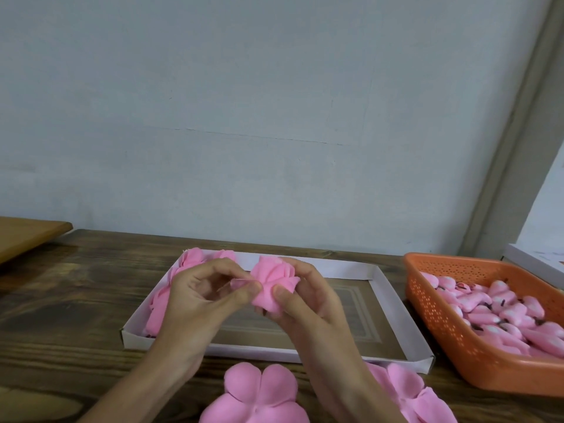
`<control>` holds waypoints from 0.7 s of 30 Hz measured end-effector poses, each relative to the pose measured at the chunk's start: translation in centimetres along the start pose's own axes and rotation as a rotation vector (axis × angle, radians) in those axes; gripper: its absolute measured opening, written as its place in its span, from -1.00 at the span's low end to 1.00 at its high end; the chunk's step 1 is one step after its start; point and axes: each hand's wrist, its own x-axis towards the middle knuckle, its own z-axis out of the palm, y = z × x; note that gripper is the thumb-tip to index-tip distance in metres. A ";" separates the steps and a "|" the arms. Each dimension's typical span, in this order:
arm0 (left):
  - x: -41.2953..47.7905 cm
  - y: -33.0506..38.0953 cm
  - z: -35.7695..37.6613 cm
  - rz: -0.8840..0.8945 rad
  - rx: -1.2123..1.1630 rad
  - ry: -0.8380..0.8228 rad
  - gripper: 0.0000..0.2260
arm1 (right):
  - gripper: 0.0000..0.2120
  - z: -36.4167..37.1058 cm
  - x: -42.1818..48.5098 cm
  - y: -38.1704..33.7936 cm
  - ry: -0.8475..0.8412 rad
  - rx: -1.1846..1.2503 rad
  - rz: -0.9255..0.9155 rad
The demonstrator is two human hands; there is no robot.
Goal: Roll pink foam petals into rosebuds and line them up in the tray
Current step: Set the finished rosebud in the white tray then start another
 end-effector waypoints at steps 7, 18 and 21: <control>-0.7 0.2 0.8 -0.131 -0.126 0.022 -0.70 | -0.68 0.9 0.0 0.5 -0.012 0.321 0.153; -1.2 0.7 0.8 -0.231 -0.034 -0.298 -0.21 | -0.73 1.0 -0.1 0.6 -0.099 0.237 0.094; -1.5 0.7 1.2 -0.255 -0.060 -0.279 -0.26 | -0.77 0.9 -0.2 0.9 -0.102 0.094 0.014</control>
